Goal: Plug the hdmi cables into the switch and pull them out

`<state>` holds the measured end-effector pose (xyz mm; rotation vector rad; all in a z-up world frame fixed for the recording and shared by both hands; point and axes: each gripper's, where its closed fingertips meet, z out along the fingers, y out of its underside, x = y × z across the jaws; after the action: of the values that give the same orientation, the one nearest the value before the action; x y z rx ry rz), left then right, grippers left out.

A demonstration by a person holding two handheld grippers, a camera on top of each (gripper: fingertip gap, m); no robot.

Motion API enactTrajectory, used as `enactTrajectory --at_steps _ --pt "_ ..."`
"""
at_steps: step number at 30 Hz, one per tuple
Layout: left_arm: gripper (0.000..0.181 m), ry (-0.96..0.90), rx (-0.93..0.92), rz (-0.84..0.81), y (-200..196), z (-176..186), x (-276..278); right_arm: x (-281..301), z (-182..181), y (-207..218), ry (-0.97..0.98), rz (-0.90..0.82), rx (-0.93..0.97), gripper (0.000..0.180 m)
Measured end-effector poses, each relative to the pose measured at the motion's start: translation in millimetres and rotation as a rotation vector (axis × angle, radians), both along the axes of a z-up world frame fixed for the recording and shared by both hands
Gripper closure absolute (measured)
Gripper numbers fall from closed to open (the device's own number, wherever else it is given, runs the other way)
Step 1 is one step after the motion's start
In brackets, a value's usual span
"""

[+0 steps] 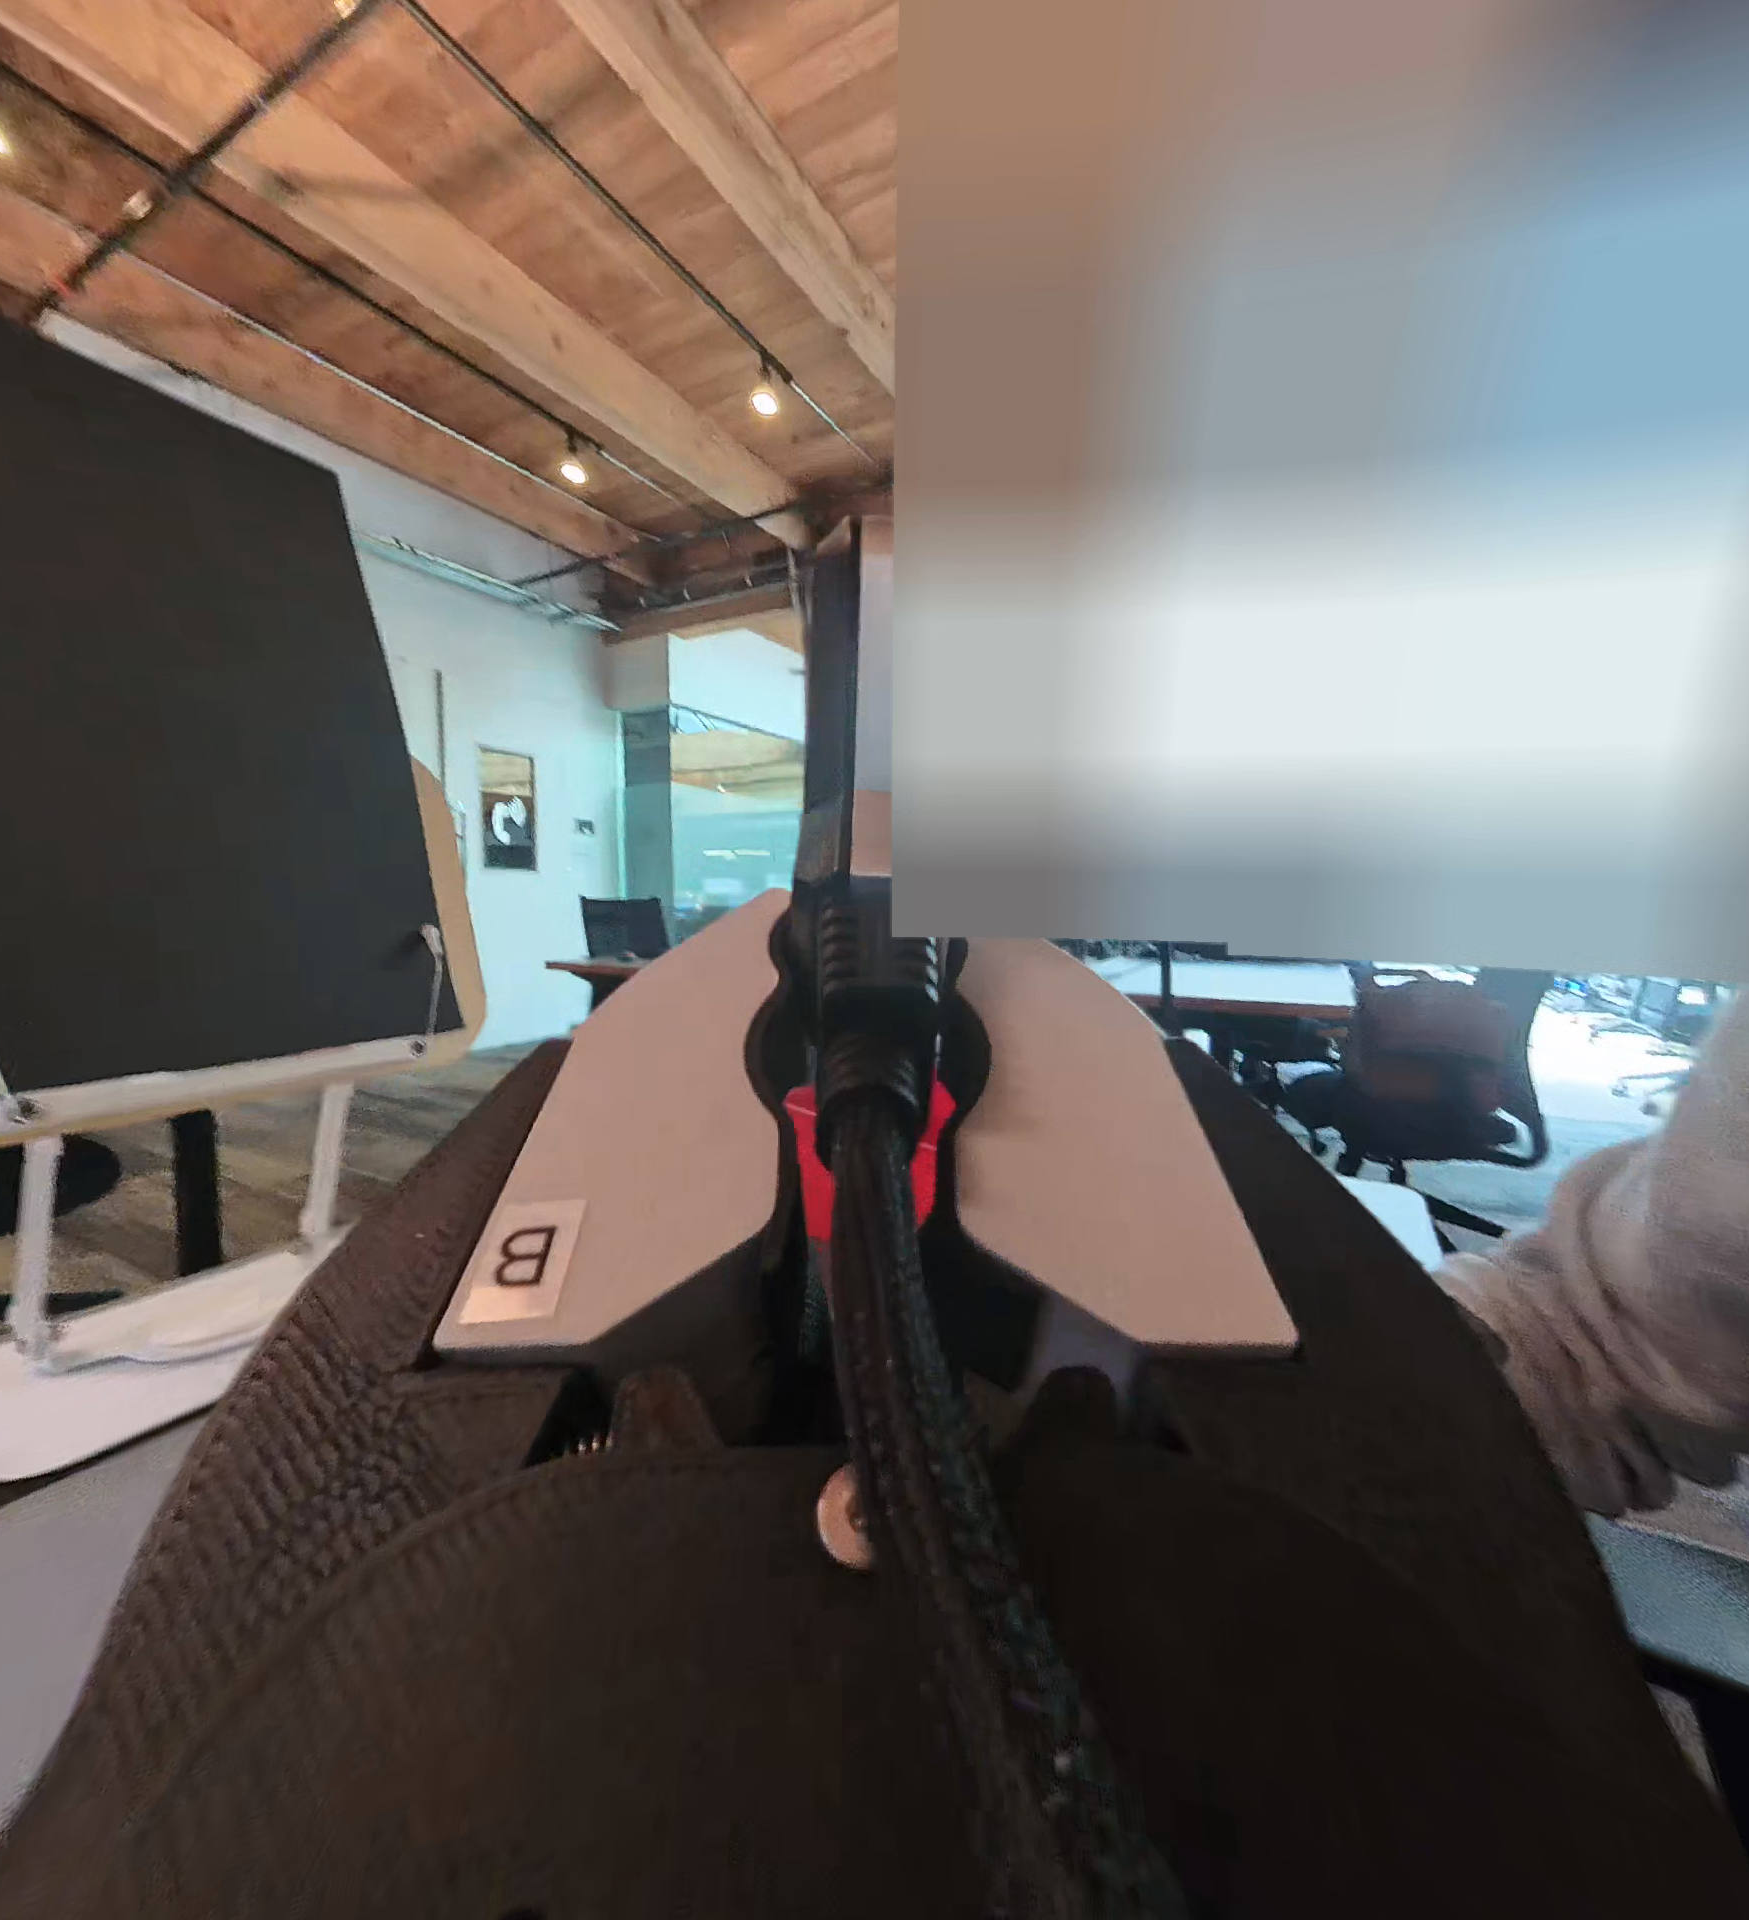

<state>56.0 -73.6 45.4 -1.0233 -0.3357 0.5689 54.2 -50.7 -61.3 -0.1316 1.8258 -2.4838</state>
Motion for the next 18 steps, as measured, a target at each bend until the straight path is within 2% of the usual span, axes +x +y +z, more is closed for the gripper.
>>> enactTrajectory --at_steps 2,4,8,14,18 --pt "0.159 -0.034 -0.022 -0.048 10.4 -10.5 -9.5 -1.9 -16.7 2.6 -0.060 0.001 -0.040 0.126" --pt "0.159 -0.068 -0.026 -0.092 19.7 -18.2 -18.2 0.1 -19.5 10.7 -0.030 -0.011 -0.014 0.135" --pt "0.159 -0.097 0.018 -0.169 36.3 -15.1 -23.2 -1.0 -25.1 10.7 0.006 -0.024 0.026 0.132" --pt "0.159 0.029 0.017 -0.192 55.6 -9.2 15.1 24.2 -19.9 14.4 -0.031 0.058 0.009 0.129" --pt "0.159 0.095 0.009 -0.189 63.4 -19.1 45.6 26.2 -20.4 15.2 -0.025 0.071 0.013 0.123"
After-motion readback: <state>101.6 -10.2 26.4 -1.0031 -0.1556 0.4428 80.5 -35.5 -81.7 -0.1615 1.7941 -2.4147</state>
